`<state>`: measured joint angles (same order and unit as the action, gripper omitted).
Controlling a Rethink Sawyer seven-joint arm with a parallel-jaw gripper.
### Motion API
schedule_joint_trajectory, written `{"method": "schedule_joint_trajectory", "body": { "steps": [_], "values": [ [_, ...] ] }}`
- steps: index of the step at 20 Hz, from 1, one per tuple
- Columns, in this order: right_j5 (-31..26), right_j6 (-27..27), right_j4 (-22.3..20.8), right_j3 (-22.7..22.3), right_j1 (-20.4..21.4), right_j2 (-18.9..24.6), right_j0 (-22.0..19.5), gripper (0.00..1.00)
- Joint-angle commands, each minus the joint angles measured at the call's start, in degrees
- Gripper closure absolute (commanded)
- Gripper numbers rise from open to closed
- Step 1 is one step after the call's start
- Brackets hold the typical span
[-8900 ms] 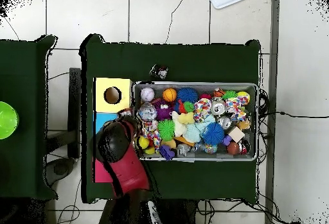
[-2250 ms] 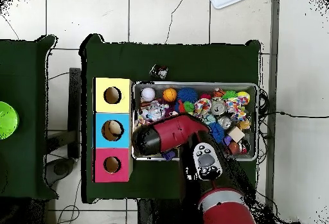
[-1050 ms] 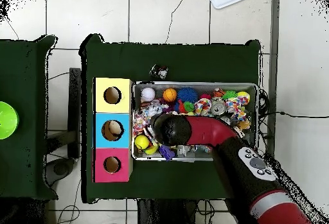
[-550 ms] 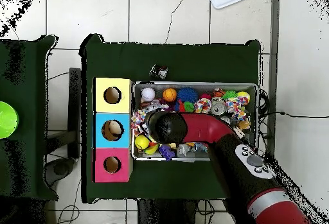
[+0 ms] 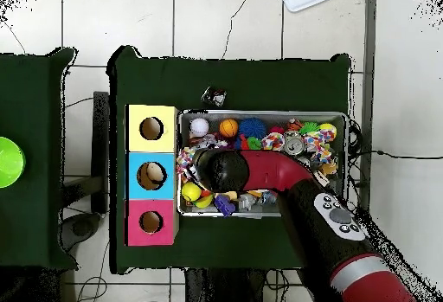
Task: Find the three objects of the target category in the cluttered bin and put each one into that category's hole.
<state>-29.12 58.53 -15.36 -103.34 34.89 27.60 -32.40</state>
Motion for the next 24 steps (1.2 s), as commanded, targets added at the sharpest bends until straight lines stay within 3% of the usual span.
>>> {"method": "schedule_joint_trajectory", "body": {
  "steps": [1,24],
  "values": [
    [-9.1,0.8,0.4,5.9,-0.3,1.6,-1.0,0.00],
    [-12.2,-3.2,-2.3,14.4,-8.3,1.1,-4.0,0.00]
  ]
}}
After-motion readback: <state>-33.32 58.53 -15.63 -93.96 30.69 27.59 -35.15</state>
